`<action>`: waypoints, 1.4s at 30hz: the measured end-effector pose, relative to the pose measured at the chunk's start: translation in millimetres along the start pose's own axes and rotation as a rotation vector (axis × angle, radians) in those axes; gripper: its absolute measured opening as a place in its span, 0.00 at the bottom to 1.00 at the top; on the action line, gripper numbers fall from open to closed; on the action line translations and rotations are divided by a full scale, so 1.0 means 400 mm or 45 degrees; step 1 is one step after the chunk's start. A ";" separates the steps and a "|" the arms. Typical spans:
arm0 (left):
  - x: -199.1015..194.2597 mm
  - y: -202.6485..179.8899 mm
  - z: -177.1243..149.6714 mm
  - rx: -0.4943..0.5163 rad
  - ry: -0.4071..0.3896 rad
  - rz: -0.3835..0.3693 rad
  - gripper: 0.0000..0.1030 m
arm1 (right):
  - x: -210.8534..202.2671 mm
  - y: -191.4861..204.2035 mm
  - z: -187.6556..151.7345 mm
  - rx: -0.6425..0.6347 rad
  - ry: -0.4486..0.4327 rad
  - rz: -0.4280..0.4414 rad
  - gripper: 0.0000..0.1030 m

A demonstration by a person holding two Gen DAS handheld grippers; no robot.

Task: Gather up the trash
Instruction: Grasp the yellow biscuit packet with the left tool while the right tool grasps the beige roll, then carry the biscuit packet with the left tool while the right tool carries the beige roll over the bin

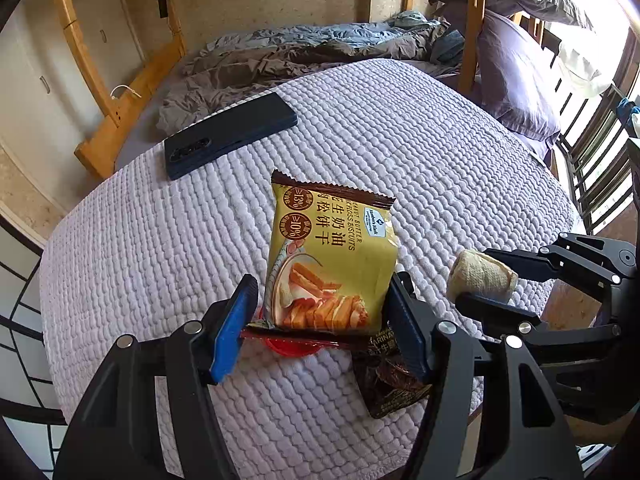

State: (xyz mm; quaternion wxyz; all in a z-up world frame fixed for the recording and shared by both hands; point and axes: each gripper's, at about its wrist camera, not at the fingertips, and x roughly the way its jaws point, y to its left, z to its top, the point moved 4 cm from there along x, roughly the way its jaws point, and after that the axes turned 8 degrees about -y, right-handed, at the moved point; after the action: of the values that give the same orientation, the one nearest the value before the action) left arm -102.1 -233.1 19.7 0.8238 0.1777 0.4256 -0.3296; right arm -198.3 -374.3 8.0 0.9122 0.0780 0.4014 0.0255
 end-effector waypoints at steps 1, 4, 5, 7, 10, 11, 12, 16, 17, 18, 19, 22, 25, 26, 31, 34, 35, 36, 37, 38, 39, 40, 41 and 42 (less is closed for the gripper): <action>-0.004 0.001 -0.006 -0.012 0.002 0.002 0.63 | -0.004 0.004 -0.002 -0.001 -0.002 0.001 0.37; -0.016 0.006 -0.021 -0.040 0.005 0.009 0.63 | -0.016 0.014 -0.007 -0.004 -0.006 0.012 0.37; -0.021 0.006 -0.026 -0.045 0.006 0.016 0.64 | -0.019 0.018 -0.009 -0.007 -0.007 0.014 0.37; -0.030 0.007 -0.038 -0.062 0.007 0.019 0.63 | -0.026 0.026 -0.015 -0.014 -0.011 0.020 0.37; -0.043 0.006 -0.058 -0.086 0.009 0.025 0.64 | -0.037 0.034 -0.026 -0.022 -0.014 0.025 0.37; -0.049 0.006 -0.066 -0.092 0.010 0.033 0.64 | -0.040 0.038 -0.029 -0.025 -0.014 0.026 0.37; -0.053 0.006 -0.073 -0.098 0.011 0.035 0.64 | -0.043 0.041 -0.033 -0.028 -0.014 0.027 0.37; -0.072 0.011 -0.102 -0.139 0.019 0.037 0.63 | -0.056 0.055 -0.048 -0.038 -0.011 0.031 0.37; -0.076 0.013 -0.108 -0.147 0.021 0.038 0.63 | -0.060 0.057 -0.052 -0.041 -0.012 0.031 0.37; -0.081 0.014 -0.116 -0.158 0.023 0.039 0.63 | -0.063 0.059 -0.055 -0.041 -0.012 0.031 0.37; -0.085 0.015 -0.123 -0.167 0.025 0.039 0.64 | -0.066 0.061 -0.059 -0.042 -0.012 0.034 0.37; -0.099 0.018 -0.146 -0.190 0.030 0.053 0.64 | -0.078 0.068 -0.065 -0.050 -0.015 0.036 0.37; -0.112 0.022 -0.167 -0.213 0.034 0.062 0.64 | -0.089 0.077 -0.072 -0.061 -0.017 0.040 0.37; -0.117 0.023 -0.174 -0.221 0.034 0.064 0.64 | -0.093 0.080 -0.075 -0.065 -0.017 0.041 0.37; -0.135 0.020 -0.207 -0.247 0.041 0.076 0.64 | -0.115 0.098 -0.092 -0.088 -0.020 0.047 0.37; -0.145 0.018 -0.221 -0.266 0.041 0.076 0.64 | -0.123 0.110 -0.099 -0.102 -0.019 0.048 0.37; -0.149 0.017 -0.226 -0.271 0.040 0.081 0.64 | -0.126 0.114 -0.103 -0.105 -0.018 0.051 0.37; -0.153 0.016 -0.231 -0.274 0.040 0.084 0.64 | -0.129 0.118 -0.107 -0.108 -0.018 0.053 0.37; -0.156 0.015 -0.236 -0.278 0.041 0.086 0.64 | -0.132 0.121 -0.111 -0.112 -0.017 0.054 0.37; -0.158 0.015 -0.240 -0.280 0.041 0.088 0.64 | -0.135 0.123 -0.114 -0.115 -0.016 0.056 0.37; -0.162 0.015 -0.247 -0.281 0.042 0.092 0.64 | -0.138 0.126 -0.117 -0.119 -0.015 0.057 0.37; -0.165 0.014 -0.253 -0.283 0.044 0.094 0.64 | -0.141 0.129 -0.120 -0.124 -0.014 0.058 0.37; -0.170 0.013 -0.259 -0.286 0.045 0.097 0.64 | -0.142 0.132 -0.121 -0.129 -0.014 0.058 0.37; -0.174 0.012 -0.265 -0.289 0.045 0.099 0.64 | -0.144 0.136 -0.124 -0.135 -0.014 0.058 0.37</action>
State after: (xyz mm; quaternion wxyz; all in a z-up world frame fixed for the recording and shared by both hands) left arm -189.9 -141.7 15.9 0.8432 0.1056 0.4674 -0.2439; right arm -273.1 -321.0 25.7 0.9165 0.0389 0.3926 0.0669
